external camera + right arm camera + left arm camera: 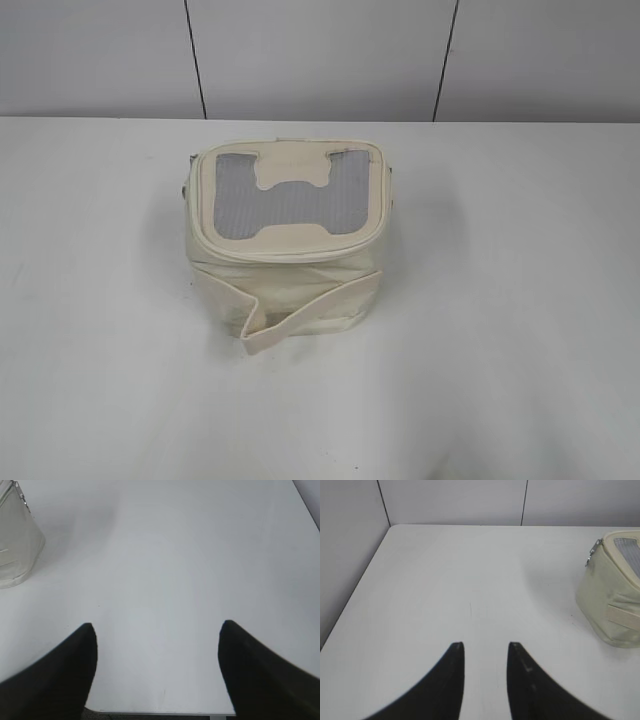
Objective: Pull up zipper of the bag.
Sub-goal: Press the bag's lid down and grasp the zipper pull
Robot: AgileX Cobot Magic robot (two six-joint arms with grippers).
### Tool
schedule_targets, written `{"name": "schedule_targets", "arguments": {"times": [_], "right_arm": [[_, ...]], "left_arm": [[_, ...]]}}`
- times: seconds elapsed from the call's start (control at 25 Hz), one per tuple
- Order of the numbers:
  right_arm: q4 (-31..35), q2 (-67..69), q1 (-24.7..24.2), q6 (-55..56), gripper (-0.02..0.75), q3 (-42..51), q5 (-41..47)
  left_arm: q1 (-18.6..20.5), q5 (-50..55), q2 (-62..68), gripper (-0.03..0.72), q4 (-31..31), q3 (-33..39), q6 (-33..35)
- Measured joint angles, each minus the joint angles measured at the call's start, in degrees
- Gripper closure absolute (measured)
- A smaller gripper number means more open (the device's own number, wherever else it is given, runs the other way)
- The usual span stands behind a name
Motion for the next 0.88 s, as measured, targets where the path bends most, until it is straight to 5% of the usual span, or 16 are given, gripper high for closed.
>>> {"name": "schedule_targets", "arguments": {"times": [0.88], "right_arm": [[0.00,0.00,0.00,0.00,0.150,0.00,0.00]], "left_arm": [[0.00,0.00,0.00,0.457,0.00,0.00,0.00]]}}
